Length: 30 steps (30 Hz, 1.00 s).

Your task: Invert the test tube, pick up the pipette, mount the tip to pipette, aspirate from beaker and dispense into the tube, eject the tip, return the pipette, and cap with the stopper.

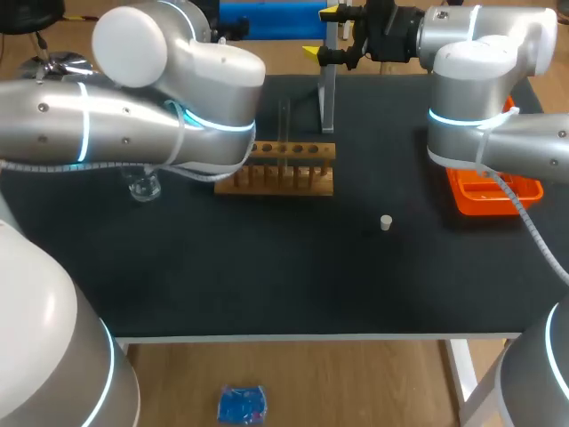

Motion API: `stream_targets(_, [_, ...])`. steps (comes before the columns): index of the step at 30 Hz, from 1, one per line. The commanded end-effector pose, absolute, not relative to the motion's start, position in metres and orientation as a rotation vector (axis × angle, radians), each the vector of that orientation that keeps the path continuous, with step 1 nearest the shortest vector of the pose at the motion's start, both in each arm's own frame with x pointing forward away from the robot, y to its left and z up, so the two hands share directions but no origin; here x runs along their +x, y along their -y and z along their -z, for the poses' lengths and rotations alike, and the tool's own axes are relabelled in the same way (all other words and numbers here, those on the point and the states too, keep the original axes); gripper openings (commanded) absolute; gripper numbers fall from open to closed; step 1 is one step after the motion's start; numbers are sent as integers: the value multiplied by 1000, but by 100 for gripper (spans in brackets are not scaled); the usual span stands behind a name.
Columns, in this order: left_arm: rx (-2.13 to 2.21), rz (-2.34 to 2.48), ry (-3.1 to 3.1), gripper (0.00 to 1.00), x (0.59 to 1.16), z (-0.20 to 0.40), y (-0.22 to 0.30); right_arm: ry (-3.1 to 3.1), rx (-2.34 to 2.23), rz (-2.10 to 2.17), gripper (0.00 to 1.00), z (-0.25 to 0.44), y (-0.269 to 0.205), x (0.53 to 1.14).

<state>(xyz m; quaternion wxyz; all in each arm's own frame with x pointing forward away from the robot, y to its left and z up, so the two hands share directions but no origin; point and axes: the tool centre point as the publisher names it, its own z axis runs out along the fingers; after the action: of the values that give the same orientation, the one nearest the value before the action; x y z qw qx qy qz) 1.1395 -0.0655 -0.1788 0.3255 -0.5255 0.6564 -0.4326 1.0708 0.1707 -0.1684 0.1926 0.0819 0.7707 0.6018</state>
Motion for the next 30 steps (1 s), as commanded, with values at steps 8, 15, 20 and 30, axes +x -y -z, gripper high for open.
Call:
stream_targets(8, [-1030, 1311, -2021, 100, 1104, 145, 53, -2163, 229, -1689, 100, 168, -170, 1070])
stream_targets(15, [-604, 1501, -2261, 100, 1078, 137, 41, -2163, 229, -1689, 100, 168, -170, 1070])
stream_targets(20, [-329, 1632, -2343, 100, 1067, 131, 33, -2163, 229, -1689, 100, 168, -170, 1070])
stream_targets(30, [131, 1925, -2472, 100, 1039, 118, 38, -2163, 229, -1689, 100, 168, -170, 1070])
